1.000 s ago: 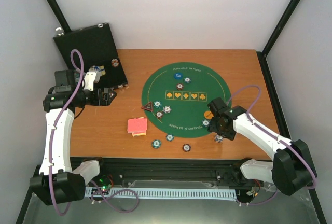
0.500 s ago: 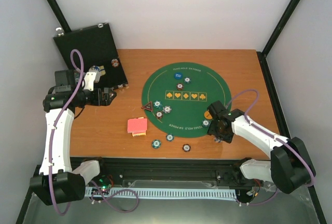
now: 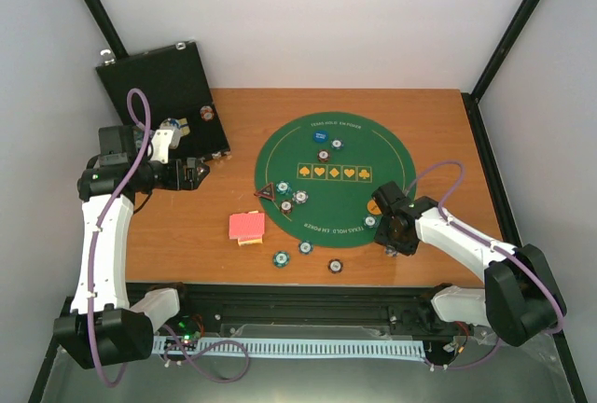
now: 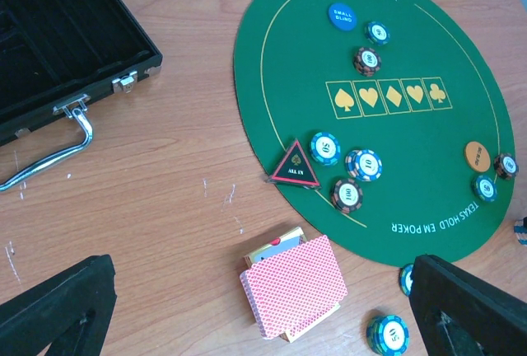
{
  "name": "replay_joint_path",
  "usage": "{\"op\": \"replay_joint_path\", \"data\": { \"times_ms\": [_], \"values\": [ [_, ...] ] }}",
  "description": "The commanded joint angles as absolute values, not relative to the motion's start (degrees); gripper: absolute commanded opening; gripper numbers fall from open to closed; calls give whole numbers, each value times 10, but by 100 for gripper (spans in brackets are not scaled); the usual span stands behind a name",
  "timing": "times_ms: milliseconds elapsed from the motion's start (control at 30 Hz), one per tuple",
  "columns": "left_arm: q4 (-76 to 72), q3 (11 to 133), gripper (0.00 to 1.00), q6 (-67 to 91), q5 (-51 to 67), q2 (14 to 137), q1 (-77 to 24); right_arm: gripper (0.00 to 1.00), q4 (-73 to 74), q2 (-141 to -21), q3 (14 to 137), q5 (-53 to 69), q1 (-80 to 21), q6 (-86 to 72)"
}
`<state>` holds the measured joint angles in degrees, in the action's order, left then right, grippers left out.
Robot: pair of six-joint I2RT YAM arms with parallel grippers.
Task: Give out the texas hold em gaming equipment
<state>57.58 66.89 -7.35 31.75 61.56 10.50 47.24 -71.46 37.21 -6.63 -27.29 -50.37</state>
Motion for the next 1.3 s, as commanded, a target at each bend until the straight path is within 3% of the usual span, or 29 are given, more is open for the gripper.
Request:
{"op": "replay_joint_path", "data": {
  "times_ms": [0, 200, 500, 833, 1267],
  "values": [
    [565, 675, 100, -77, 326, 617, 108, 34, 469, -719, 371, -67, -268, -507],
    [563, 675, 100, -77, 327, 620, 108, 20, 487, -710, 389, -68, -268, -502],
    [564, 679, 100, -76, 327, 619, 108, 10, 533, -699, 449, -77, -268, -483],
    [564, 677, 100, -73, 327, 619, 109, 9, 572, -750, 576, -92, -256, -436],
    [560, 673, 100, -74, 322, 629, 108, 9, 532, -966, 769, -58, -190, -355]
  ]
}}
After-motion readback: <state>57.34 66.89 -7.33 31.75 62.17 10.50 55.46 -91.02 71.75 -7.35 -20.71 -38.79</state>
